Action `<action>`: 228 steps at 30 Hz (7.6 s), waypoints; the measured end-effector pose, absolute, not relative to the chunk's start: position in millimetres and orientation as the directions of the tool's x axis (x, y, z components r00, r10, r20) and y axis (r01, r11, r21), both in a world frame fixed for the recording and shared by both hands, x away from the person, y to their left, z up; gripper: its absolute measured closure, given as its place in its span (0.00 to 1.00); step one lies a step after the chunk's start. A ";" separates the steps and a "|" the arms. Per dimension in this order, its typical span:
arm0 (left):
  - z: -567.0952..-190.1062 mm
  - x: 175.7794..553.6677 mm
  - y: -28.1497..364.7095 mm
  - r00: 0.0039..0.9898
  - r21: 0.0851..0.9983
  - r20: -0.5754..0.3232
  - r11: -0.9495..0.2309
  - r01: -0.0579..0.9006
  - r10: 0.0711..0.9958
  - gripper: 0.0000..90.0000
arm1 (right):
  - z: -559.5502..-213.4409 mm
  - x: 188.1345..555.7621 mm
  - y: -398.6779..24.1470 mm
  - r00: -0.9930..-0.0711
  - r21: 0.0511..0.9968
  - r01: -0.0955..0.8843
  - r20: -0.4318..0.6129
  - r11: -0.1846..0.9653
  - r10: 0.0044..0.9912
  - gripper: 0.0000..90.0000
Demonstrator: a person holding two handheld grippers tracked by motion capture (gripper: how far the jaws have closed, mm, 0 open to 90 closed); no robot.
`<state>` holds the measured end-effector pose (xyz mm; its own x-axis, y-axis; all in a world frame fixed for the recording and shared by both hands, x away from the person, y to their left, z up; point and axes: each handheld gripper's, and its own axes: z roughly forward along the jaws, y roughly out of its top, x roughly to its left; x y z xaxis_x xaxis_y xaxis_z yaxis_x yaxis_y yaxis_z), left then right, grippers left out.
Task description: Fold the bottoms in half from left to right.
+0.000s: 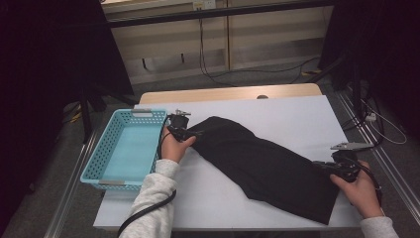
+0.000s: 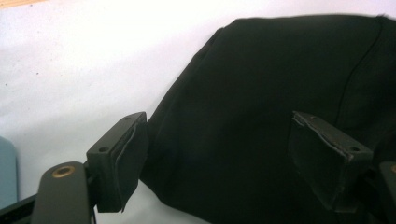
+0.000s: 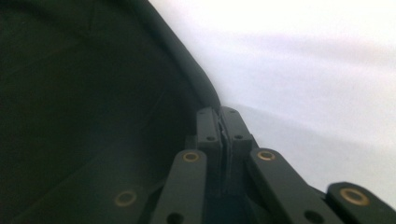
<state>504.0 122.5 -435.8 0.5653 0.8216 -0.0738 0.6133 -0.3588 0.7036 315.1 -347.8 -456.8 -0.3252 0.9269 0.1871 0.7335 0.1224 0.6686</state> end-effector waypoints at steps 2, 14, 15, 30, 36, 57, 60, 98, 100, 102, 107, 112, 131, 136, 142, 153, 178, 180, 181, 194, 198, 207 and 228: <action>-435.7 504.4 122.3 0.565 0.704 -0.073 -0.359 0.613 0.822 0.23 | -455.2 312.8 -349.5 -0.337 0.659 0.741 0.193 0.133 0.922 0.98; -444.1 506.7 123.5 0.564 0.683 -0.094 -0.359 0.636 0.820 0.23 | -451.7 303.0 -354.8 -0.354 0.646 0.740 0.138 0.188 0.925 0.88; -444.0 506.9 123.2 0.563 0.685 -0.094 -0.357 0.635 0.821 0.23 | -450.9 302.9 -353.7 -0.356 0.643 0.741 0.130 0.195 0.925 0.84; -451.2 520.1 122.9 0.565 0.700 -0.105 -0.343 0.626 0.818 0.23 | -444.9 308.2 -330.5 -0.432 0.719 0.661 0.129 0.216 0.893 0.46; -458.6 527.8 120.6 0.561 0.690 -0.086 -0.357 0.629 0.823 0.24 | -445.5 309.0 -324.1 -0.456 0.722 0.653 0.133 0.229 0.880 0.42; -452.3 536.0 107.9 0.611 0.639 -0.114 -0.413 0.649 0.783 0.66 | -442.0 310.1 -320.2 -0.475 0.729 0.642 0.132 0.240 0.870 0.42; -451.9 534.7 105.6 0.629 0.637 -0.130 -0.422 0.645 0.766 0.77 | -443.1 310.1 -320.0 -0.480 0.726 0.643 0.134 0.243 0.867 0.42; -447.1 543.2 104.4 0.558 0.625 -0.197 -0.335 0.705 0.806 0.84 | -447.2 308.0 -276.5 -0.562 0.745 0.605 0.150 0.280 0.813 0.32; -449.2 544.9 103.3 0.548 0.631 -0.181 -0.331 0.702 0.817 0.75 | -446.1 307.9 -276.4 -0.563 0.747 0.603 0.150 0.280 0.813 0.32; -450.9 548.1 102.5 0.548 0.642 -0.172 -0.329 0.692 0.818 0.71 | -445.1 308.1 -276.1 -0.563 0.751 0.599 0.148 0.278 0.813 0.32; -455.8 554.1 100.5 0.551 0.674 -0.168 -0.313 0.669 0.817 0.63 | -445.8 307.4 -275.5 -0.569 0.751 0.596 0.146 0.283 0.809 0.32; -455.7 557.4 96.3 0.555 0.667 -0.183 -0.313 0.677 0.812 0.75 | -444.9 307.7 -275.4 -0.571 0.752 0.595 0.148 0.283 0.808 0.32; -450.1 557.8 104.2 0.522 0.696 -0.160 -0.279 0.662 0.838 0.66 | -444.6 306.6 -276.8 -0.572 0.754 0.592 0.145 0.284 0.808 0.31; -447.1 556.7 104.4 0.515 0.681 -0.117 -0.309 0.664 0.849 0.45 | -442.9 306.8 -274.7 -0.579 0.758 0.586 0.144 0.286 0.803 0.31; -451.0 555.4 104.6 0.525 0.647 -0.089 -0.351 0.676 0.847 0.39 | -443.0 307.3 -275.2 -0.581 0.755 0.588 0.143 0.292 0.801 0.31; -452.4 549.5 104.2 0.529 0.639 -0.083 -0.363 0.678 0.844 0.50 | -442.1 307.3 -278.9 -0.573 0.758 0.588 0.143 0.283 0.807 0.31; -442.7 544.8 98.3 0.481 0.572 -0.255 -0.269 0.774 0.839 0.96 | -441.3 308.4 -276.9 -0.574 0.763 0.588 0.158 0.270 0.804 0.30; -437.7 545.9 99.7 0.473 0.574 -0.256 -0.261 0.776 0.843 0.96 | -441.3 308.6 -277.9 -0.572 0.765 0.587 0.160 0.265 0.805 0.30; -432.5 547.2 101.8 0.472 0.578 -0.250 -0.261 0.773 0.845 0.96 | -441.5 308.4 -278.6 -0.570 0.764 0.589 0.162 0.263 0.806 0.30; -400.5 554.4 118.3 0.443 0.615 -0.216 -0.231 0.754 0.870 0.97 | -441.5 307.7 -281.7 -0.565 0.765 0.589 0.160 0.259 0.810 0.29; -392.2 556.7 125.5 0.429 0.620 -0.205 -0.222 0.753 0.880 0.97 | -441.0 307.9 -282.2 -0.564 0.766 0.589 0.160 0.259 0.810 0.29; -394.9 549.3 110.6 0.489 0.622 -0.242 -0.253 0.741 0.838 0.96 | -439.7 308.4 -280.5 -0.568 0.768 0.585 0.156 0.263 0.808 0.29; -399.3 497.2 70.6 0.689 0.720 -0.296 -0.319 0.616 0.661 0.96 | -439.6 307.4 -274.7 -0.575 0.766 0.582 0.150 0.273 0.804 0.29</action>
<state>497.2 70.6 -399.3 0.6891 0.6613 -0.2962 0.6161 -0.3195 0.7200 307.4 -274.7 -439.6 -0.5749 0.8043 0.1502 0.5824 0.2733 0.7656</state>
